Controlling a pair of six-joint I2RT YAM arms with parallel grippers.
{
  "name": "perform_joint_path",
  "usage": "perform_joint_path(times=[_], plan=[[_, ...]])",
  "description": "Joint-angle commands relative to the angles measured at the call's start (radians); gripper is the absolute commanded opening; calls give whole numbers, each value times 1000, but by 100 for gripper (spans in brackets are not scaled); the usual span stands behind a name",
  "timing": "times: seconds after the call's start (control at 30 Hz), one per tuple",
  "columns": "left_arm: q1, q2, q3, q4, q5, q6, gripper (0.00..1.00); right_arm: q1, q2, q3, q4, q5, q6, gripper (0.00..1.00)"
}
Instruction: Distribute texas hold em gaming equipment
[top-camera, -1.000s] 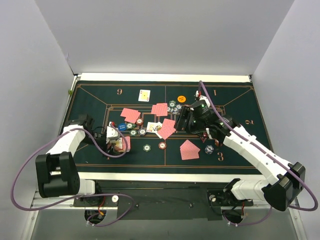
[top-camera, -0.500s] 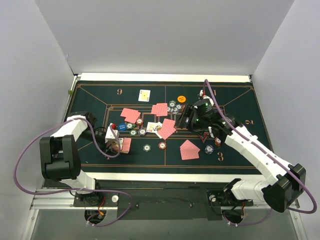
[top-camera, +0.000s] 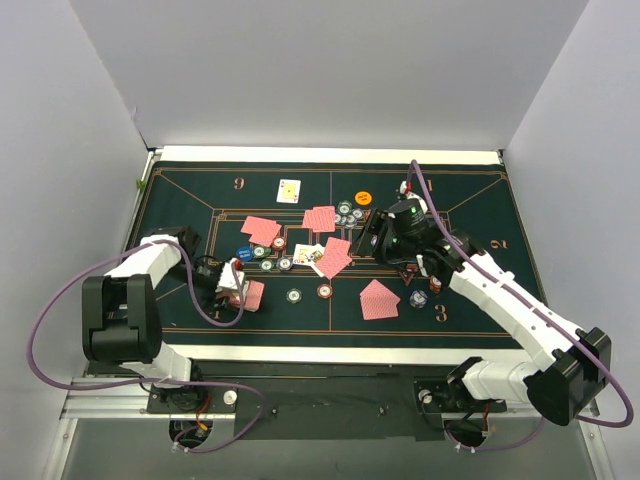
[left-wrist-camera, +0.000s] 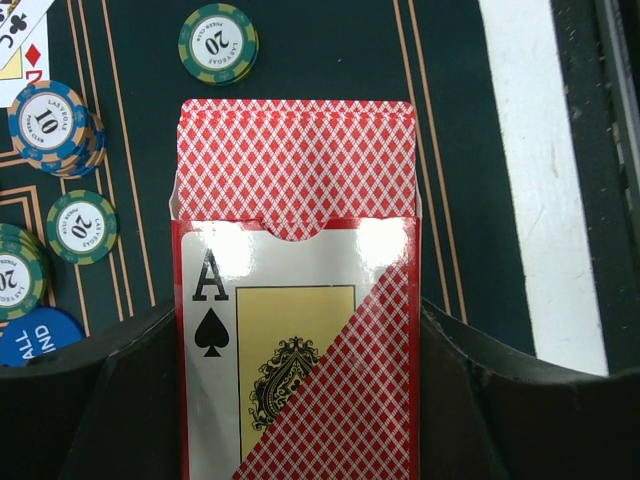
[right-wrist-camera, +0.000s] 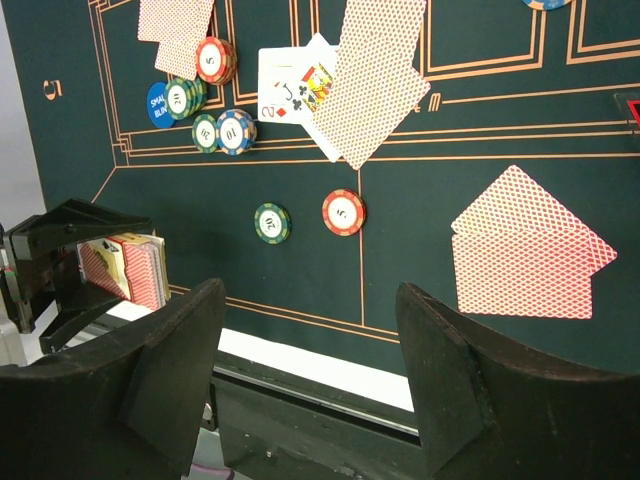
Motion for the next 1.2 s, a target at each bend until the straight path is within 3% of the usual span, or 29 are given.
perform_joint_path(times=[0.0,0.17,0.33,0.47,0.53,0.57,1.0,1.17], plan=[[-26,-23,3,81,-23,-33,16,-4,-37,-8,16,-6,10,64],[-98,11,17,95,-112,-43,24,-8,-46,-9,16,-6,7,64],[-129,16,12,119,-133,-73,26,-15,-62,-20,22,-15,8,64],[-149,23,18,110,-141,-75,48,-24,-69,-23,22,-22,8,64],[-149,22,23,95,-130,-63,67,-27,-71,-23,22,-25,7,64],[-149,20,21,87,-129,-50,84,-30,-74,-26,22,-27,8,64],[-78,-24,92,-63,6,-24,89,-41,-98,-26,8,-42,4,66],[-48,-67,116,-66,55,-139,90,-35,-98,-17,-6,-36,5,73]])
